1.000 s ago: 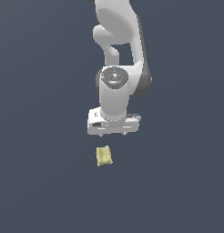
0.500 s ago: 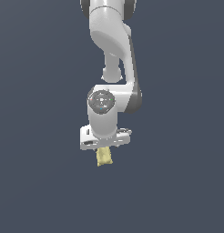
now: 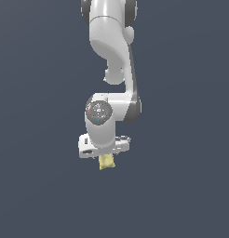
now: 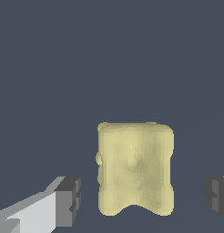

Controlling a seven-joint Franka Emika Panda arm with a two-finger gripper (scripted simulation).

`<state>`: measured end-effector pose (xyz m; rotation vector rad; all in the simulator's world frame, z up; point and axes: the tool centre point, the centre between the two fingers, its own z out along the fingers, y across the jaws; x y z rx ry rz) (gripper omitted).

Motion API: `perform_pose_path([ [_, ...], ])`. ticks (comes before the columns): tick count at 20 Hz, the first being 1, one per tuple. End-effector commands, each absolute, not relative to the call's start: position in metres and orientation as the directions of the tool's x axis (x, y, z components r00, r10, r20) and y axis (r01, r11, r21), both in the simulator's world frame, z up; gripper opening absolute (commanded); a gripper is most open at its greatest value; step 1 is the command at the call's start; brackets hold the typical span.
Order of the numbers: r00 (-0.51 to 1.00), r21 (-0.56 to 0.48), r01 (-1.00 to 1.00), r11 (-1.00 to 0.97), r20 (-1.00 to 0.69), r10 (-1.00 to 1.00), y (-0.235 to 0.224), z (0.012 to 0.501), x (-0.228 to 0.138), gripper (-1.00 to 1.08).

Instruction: Pick up the object and move it to a goal position.

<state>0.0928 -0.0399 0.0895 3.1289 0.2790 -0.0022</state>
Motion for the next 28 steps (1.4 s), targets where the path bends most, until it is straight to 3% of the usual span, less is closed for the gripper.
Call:
perform_pose_path([
  [1, 0.984, 0.000, 0.177, -0.984, -0.001, 0.177, -0.040, 0.089, 0.093, 1.00],
  [18, 0.984, 0.000, 0.179, -0.984, 0.000, 0.179, -0.040, 0.039, 0.094, 1.00],
  [19, 0.984, 0.000, 0.179, -0.984, 0.000, 0.179, -0.040, 0.039, 0.094, -1.00],
  [28, 0.984, 0.000, 0.179, -0.984, 0.000, 0.179, -0.040, 0.039, 0.094, -1.00],
])
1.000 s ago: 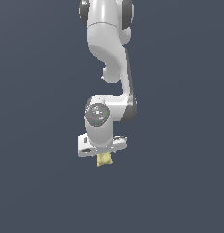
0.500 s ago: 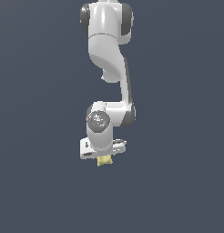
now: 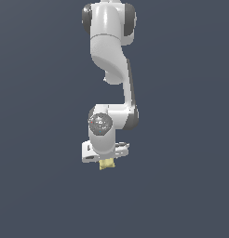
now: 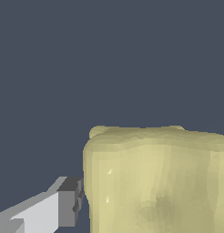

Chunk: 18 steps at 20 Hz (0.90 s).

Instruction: Pick up the object and move it to a goal position.

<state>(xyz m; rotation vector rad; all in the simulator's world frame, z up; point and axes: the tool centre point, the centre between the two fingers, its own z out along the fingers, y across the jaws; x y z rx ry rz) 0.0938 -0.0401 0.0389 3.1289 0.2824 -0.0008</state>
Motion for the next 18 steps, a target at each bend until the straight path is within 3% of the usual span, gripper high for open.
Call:
perform_pose_path([
  [1, 0.984, 0.000, 0.179, -0.984, 0.000, 0.179, -0.040, 0.039, 0.094, -1.00],
  [10, 0.984, 0.000, 0.179, -0.984, 0.000, 0.179, -0.034, 0.063, 0.092, -1.00],
  [18, 0.984, 0.000, 0.180, -0.984, 0.000, 0.180, -0.019, 0.129, 0.087, -1.00],
])
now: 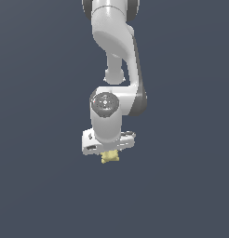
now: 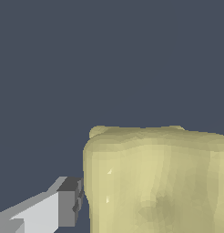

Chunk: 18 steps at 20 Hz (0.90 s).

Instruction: Pick up the object and move it to a goal position.

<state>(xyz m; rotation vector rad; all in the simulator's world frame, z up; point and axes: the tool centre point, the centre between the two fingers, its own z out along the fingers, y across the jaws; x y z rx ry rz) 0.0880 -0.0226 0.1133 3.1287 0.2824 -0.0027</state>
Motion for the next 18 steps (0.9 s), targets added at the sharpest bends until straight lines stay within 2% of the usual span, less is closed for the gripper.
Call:
perform_pose_path([
  [1, 0.984, 0.000, 0.180, -0.984, 0.000, 0.180, -0.016, 0.140, 0.086, -1.00],
  [18, 0.984, 0.000, 0.180, -0.984, 0.000, 0.180, 0.028, 0.333, 0.075, -1.00],
])
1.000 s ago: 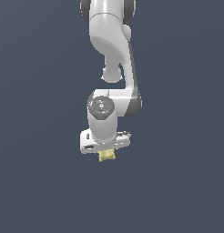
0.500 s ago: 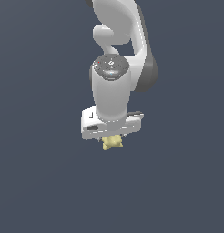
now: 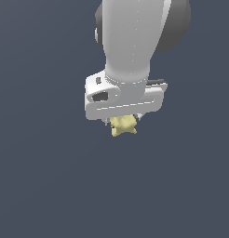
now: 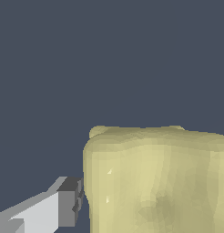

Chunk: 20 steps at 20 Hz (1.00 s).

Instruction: Pick up the object and move it to a goal position.

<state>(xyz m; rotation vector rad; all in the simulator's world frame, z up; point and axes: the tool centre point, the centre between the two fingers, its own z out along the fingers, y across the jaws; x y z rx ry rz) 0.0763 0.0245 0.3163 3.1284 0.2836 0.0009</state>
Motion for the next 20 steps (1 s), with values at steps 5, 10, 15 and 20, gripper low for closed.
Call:
perform_pose_path([
  [5, 0.984, 0.000, 0.180, -0.984, 0.000, 0.180, 0.040, 0.384, 0.073, -1.00],
  [10, 0.984, 0.000, 0.180, -0.984, 0.000, 0.180, 0.050, 0.426, 0.072, -1.00],
  [15, 0.984, 0.000, 0.179, -0.984, 0.000, 0.179, 0.057, 0.457, 0.072, -1.00],
  [20, 0.984, 0.000, 0.179, -0.984, 0.000, 0.179, 0.062, 0.480, 0.072, -1.00],
])
